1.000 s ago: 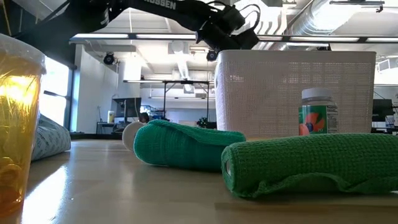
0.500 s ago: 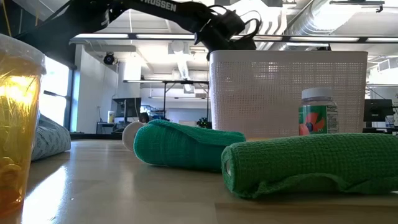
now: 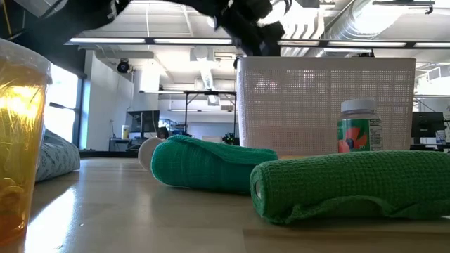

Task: Pick & place medical supplies in basket/bin
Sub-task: Put the red first aid kit into the white bin

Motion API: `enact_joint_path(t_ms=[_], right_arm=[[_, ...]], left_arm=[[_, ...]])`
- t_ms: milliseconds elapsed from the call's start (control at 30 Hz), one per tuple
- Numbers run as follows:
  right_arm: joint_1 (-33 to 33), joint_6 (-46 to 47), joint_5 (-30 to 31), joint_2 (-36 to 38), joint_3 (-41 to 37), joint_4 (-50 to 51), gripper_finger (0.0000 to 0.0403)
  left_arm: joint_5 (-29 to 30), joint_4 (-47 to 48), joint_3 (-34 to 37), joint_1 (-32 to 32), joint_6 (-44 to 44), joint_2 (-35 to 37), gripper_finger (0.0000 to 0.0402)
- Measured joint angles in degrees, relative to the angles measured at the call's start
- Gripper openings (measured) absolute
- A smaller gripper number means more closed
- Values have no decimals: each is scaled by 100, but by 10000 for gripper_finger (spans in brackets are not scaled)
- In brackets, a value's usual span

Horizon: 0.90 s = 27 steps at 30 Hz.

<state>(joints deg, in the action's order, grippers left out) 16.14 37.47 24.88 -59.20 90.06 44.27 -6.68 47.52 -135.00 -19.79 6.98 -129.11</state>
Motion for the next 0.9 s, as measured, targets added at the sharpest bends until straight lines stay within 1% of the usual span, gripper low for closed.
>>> enact_joint_path(t_ms=[100,167,233,367,533,633,700,833,900], right_arm=[[-187,-223,616,-46,0,193,129],[-441,-475,697,-97,0,148,129],[-781,-634,580,-171,0,91,129],[-1624,-793,-123,-399,0,115,129],[-2741,-931,-1431,-870,0,278,129],[-3270,-956,-2135,-1187,0,570,129],[-3556,-997,-2472,-1389,0,740,129],[-4027,-1086,-2945,-1752,0,991,129],[-4234,-1183,-3157,-1939,0,1073,129]], left_arm=[[-97,78,0,31,-21,340,177],[-138,105,0,42,-25,589,172],[-138,138,1,48,-68,842,165],[-125,239,-2,31,-312,1340,153],[-138,475,0,31,-426,1854,137],[-153,759,-2,35,-447,2180,128],[-150,1091,0,33,-485,2393,122],[-111,1472,1,28,-597,2788,109],[-120,1463,0,28,-616,2970,102]])
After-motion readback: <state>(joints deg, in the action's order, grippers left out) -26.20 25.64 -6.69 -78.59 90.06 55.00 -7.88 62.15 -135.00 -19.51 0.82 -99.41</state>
